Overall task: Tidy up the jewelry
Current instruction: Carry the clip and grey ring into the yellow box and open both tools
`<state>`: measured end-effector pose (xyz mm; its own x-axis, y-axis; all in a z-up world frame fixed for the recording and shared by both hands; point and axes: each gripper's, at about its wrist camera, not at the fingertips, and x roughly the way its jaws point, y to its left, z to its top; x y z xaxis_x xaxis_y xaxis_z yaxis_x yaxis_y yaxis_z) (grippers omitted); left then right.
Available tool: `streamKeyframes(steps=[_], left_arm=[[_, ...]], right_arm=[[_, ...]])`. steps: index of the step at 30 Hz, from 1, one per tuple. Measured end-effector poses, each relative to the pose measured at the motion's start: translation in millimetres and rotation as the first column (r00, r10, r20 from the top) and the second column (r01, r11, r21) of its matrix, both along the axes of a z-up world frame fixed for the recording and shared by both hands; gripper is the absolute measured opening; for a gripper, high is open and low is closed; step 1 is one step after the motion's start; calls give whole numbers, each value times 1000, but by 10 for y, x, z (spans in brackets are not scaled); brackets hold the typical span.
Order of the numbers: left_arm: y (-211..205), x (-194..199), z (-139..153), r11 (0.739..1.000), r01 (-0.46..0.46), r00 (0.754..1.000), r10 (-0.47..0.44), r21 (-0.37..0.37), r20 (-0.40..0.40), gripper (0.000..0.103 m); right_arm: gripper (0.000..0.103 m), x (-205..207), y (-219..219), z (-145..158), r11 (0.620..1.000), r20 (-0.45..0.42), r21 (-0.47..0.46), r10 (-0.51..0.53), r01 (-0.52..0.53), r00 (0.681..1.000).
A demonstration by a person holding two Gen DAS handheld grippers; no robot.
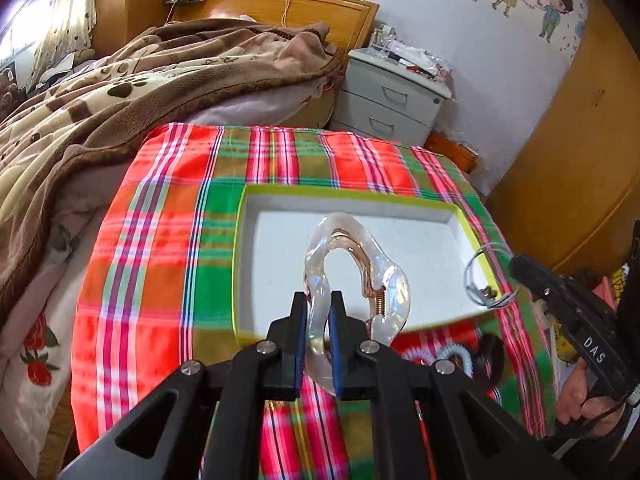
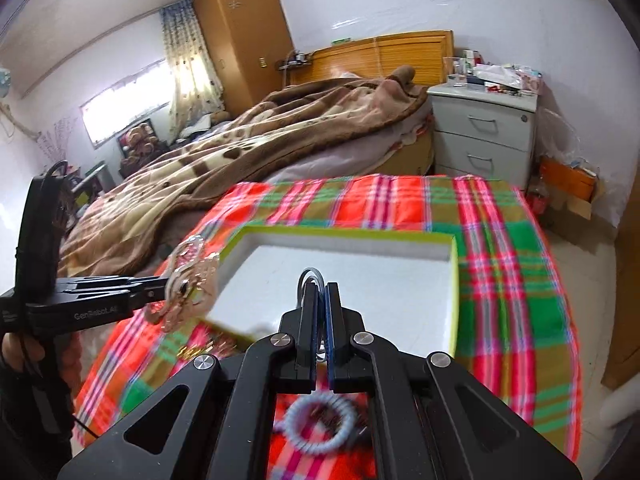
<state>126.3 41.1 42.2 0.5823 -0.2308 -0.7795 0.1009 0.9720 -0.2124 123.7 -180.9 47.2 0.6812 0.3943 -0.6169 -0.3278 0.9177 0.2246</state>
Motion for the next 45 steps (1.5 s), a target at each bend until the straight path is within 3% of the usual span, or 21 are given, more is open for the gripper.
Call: streamKeyframes(steps=[5, 18, 23, 37, 40, 42, 45], left_arm=[[-1, 345, -74, 1000, -1, 1000, 1, 4, -21, 11], [-43, 928, -417, 999, -5, 996, 8, 32, -93, 11], [-63, 1026, -517, 999, -7, 993, 13, 51, -119, 11], [-86, 1070, -590, 997, -14, 990, 24, 72, -138, 12], [-77, 1084, -605, 997, -22, 989, 33, 73, -144, 16], [-71, 1086, -609, 996, -28, 989, 40, 80, -145, 24], [-68, 1082, -607, 997, -27, 989, 38, 76, -144, 27]], right_arm=[[3, 366, -70, -58, 999, -22, -28, -32, 32, 999], [3, 1036, -120, -510, 999, -178, -29, -41, 37, 983], [3, 1087, -160, -581, 998, -192, -53, -54, 44, 980], [3, 1123, -126, -666, 972, -176, -224, -112, 71, 978], [3, 1143, -116, -692, 965, -173, -253, -122, 76, 977], [4, 1143, -130, -688, 967, -172, -245, -119, 74, 978], [5, 1150, -128, -685, 963, -164, -257, -125, 80, 979]])
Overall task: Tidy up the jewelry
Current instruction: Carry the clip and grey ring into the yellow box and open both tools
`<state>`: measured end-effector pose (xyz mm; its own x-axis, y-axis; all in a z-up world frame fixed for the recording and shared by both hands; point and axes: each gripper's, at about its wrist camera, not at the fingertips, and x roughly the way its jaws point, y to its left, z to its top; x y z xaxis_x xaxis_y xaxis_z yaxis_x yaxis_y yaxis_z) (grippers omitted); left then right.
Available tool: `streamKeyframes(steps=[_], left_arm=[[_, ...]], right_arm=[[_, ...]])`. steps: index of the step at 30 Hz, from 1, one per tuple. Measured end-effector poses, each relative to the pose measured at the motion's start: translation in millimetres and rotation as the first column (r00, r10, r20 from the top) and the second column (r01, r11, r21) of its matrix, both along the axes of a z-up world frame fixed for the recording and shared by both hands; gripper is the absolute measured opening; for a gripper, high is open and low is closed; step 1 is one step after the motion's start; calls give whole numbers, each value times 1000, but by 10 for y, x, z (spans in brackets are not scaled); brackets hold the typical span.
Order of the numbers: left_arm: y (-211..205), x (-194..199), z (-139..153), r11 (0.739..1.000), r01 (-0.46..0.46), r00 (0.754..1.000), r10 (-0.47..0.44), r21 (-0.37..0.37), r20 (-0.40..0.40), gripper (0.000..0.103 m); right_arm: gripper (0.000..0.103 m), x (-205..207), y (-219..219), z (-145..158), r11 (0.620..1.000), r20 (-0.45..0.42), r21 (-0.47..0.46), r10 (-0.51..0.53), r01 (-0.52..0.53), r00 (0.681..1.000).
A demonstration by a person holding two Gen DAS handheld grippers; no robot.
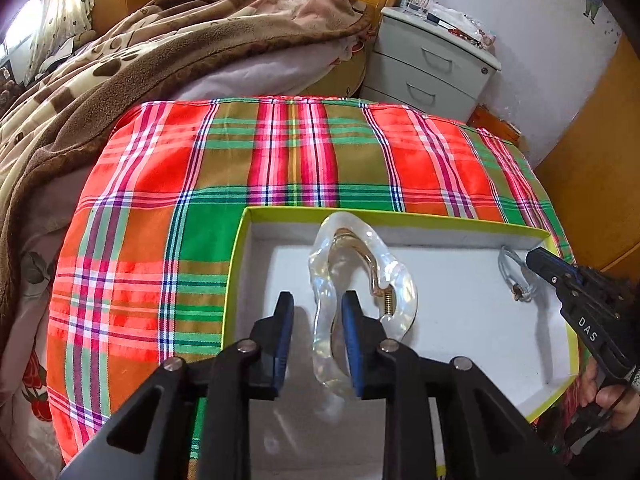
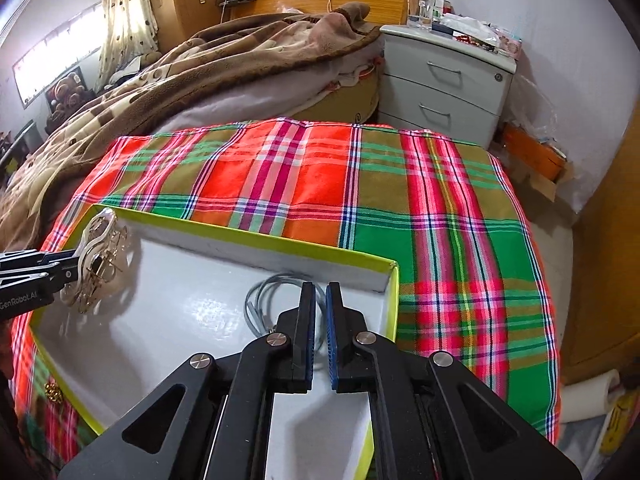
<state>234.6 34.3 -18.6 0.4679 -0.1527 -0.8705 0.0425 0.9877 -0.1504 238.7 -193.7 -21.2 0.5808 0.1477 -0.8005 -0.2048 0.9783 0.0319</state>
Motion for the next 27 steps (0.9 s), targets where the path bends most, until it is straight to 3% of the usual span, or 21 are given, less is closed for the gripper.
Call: streamKeyframes(steps=[8, 16, 27], left_arm=[[5, -35, 42, 1000, -1, 1000, 1, -5, 8, 34], [19, -235, 237, 1000, 14, 998, -13, -18, 62, 42], [173, -856, 474, 999, 10, 990, -4, -40, 143, 43]], right_arm=[[12, -48, 7, 48, 1000, 19, 10, 5, -5, 1000], [32, -248, -43, 263, 999, 77, 51, -1, -3, 997], [33, -830, -147, 560, 992, 155, 128, -20, 0, 988]])
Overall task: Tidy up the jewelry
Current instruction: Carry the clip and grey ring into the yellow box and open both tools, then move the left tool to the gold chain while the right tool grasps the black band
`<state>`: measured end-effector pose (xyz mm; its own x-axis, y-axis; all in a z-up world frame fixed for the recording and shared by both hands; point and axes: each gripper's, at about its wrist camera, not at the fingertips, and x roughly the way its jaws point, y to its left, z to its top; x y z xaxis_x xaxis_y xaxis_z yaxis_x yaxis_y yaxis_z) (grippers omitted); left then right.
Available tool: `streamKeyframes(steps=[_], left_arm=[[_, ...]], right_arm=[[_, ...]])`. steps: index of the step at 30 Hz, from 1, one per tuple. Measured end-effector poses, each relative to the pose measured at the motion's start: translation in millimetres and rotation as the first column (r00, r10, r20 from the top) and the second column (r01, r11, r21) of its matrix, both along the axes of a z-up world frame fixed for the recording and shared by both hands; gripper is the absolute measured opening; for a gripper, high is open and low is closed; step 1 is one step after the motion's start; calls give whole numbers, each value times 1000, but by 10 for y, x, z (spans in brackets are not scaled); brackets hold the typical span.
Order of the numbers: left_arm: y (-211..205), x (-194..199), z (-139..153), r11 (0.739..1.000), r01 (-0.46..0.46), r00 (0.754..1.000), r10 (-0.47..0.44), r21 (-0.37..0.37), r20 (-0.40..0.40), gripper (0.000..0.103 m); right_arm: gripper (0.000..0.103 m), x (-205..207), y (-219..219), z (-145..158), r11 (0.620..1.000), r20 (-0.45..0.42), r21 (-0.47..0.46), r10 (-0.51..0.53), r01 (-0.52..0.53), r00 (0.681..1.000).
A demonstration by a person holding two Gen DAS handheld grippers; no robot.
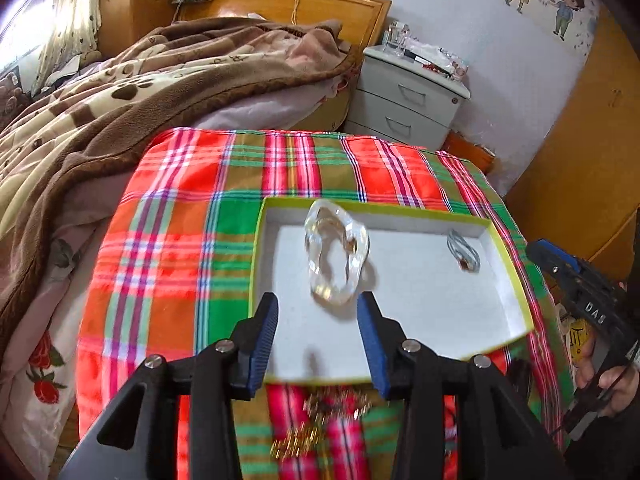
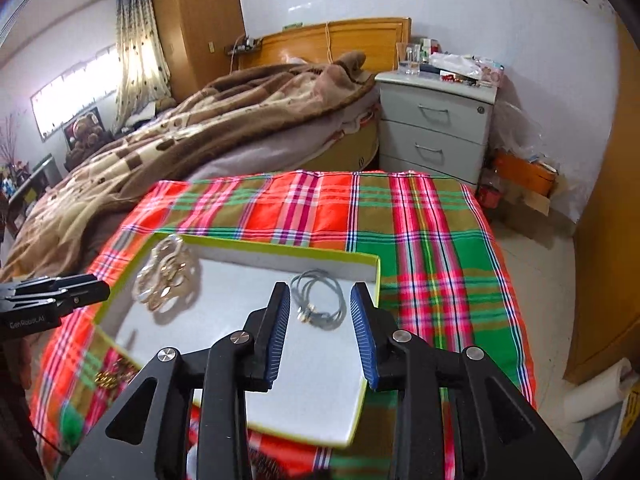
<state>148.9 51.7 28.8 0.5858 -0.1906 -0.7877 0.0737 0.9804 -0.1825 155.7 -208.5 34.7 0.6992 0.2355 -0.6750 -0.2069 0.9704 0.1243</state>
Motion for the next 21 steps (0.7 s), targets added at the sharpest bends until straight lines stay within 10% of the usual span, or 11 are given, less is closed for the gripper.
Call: streamKeyframes(steps=[21], left_arm=[[278, -937, -339, 997, -57, 998, 57, -56, -8, 43]], right_arm=[[35, -953, -324, -511, 997, -113, 31, -62, 66, 992]])
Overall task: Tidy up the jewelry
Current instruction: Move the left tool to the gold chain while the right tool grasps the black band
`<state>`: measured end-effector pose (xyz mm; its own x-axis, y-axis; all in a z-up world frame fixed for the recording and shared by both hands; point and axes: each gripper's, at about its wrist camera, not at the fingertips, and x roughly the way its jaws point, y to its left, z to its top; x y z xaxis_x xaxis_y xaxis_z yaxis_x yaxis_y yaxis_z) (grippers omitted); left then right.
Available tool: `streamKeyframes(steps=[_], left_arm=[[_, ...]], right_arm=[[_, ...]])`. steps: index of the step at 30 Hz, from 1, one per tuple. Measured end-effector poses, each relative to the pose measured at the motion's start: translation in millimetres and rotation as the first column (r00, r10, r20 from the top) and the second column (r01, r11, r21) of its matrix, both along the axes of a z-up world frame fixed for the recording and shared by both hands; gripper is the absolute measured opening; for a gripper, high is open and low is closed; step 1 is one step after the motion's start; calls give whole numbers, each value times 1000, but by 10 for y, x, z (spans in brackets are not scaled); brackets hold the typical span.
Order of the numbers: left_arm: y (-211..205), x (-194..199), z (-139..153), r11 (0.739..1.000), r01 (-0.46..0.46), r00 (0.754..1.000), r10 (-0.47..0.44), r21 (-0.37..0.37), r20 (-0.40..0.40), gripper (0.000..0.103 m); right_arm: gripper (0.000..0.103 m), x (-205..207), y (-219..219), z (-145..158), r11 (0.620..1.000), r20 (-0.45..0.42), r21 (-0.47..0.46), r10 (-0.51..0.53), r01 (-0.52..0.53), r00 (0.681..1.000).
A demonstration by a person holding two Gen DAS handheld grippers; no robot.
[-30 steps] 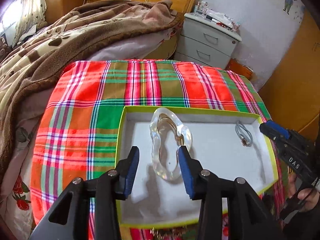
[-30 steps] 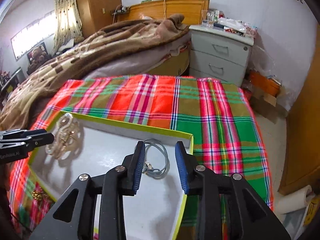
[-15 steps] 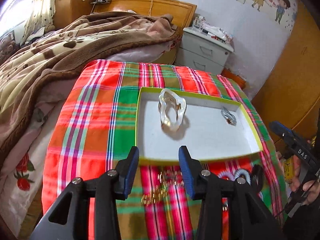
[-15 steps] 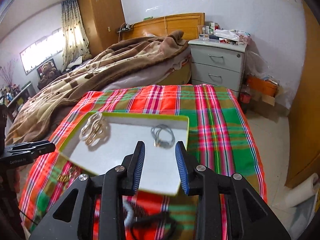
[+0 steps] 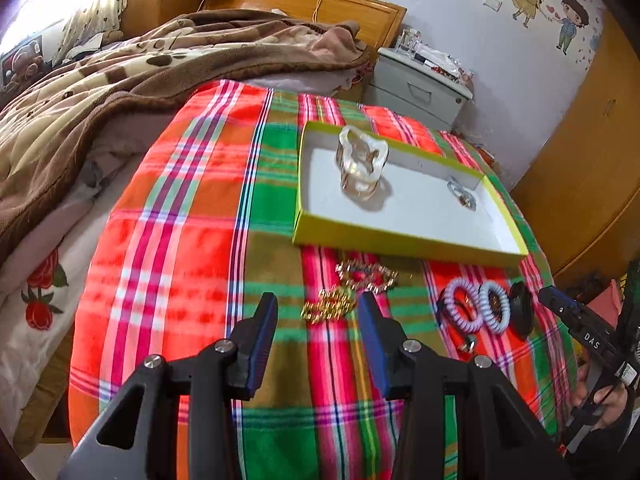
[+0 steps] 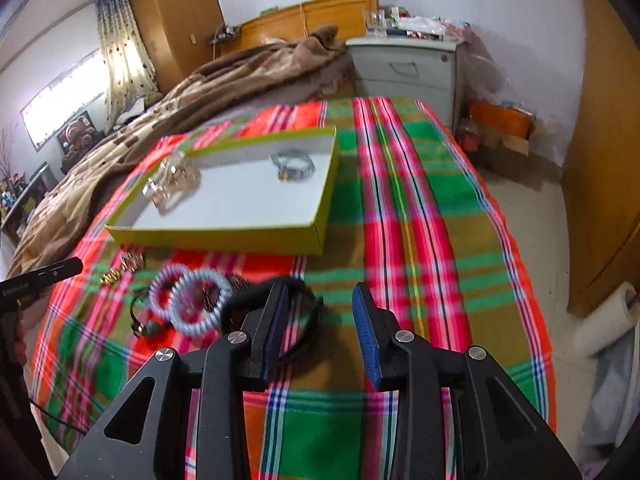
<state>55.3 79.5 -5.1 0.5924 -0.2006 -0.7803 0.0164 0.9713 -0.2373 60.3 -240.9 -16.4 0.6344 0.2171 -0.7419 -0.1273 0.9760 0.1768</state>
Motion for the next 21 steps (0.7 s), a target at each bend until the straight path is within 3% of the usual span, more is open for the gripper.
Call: streamKeyframes(steps=[8, 14, 15, 17, 21], left_arm=[[79, -72, -130, 1000, -19, 999, 19, -10, -28, 43], [109, -65, -162, 1000, -30, 999, 30, 1, -35, 44], [110, -61, -168, 1000, -28, 999, 28, -3, -37, 44], [115, -50, -180, 1000, -28, 999, 28, -1, -39, 44], [114, -21, -194, 1000, -27, 999, 27, 0, -44, 44]], right_arm=[[35, 55, 118, -189, 999, -66, -41, 0, -3, 998], [35, 52, 158, -191, 997, -56, -77, -11, 6, 998], [34, 48, 170, -191, 996, -54, -85, -11, 6, 998], [19, 41, 180, -195, 996, -51, -92, -9, 4, 999], [14, 40, 200, -186, 995, -45, -104, -5, 0, 999]])
